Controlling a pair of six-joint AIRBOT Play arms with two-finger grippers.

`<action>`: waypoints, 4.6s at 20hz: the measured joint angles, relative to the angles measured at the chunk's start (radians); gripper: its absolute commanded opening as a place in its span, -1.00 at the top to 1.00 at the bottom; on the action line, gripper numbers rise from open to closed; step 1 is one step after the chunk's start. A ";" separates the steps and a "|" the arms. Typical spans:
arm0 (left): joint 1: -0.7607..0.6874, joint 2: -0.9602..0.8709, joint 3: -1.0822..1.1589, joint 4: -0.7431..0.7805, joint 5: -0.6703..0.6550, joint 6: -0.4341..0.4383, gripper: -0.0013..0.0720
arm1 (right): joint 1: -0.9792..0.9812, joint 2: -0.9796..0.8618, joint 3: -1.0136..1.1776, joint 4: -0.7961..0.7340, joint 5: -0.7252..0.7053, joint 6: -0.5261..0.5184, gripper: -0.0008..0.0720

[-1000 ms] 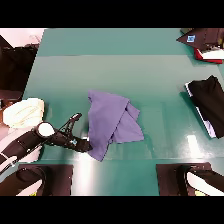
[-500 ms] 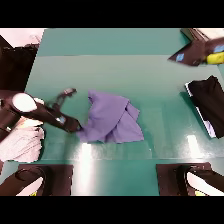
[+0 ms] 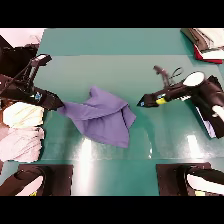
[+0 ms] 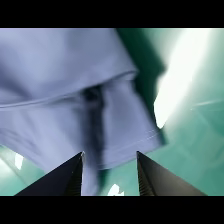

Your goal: Fold the shirts.

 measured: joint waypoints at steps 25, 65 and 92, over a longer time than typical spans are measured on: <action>0.003 0.000 0.470 0.258 0.026 -0.028 0.90 | -0.042 0.034 0.513 -0.297 -0.006 0.145 0.93; 0.220 -0.565 0.432 -0.026 0.234 -0.098 -0.52 | -0.151 -0.348 0.902 -0.340 0.028 0.216 -0.01; 0.309 -0.306 -0.402 -0.191 0.212 0.101 -0.52 | -0.189 0.306 0.202 -0.285 0.198 0.163 0.18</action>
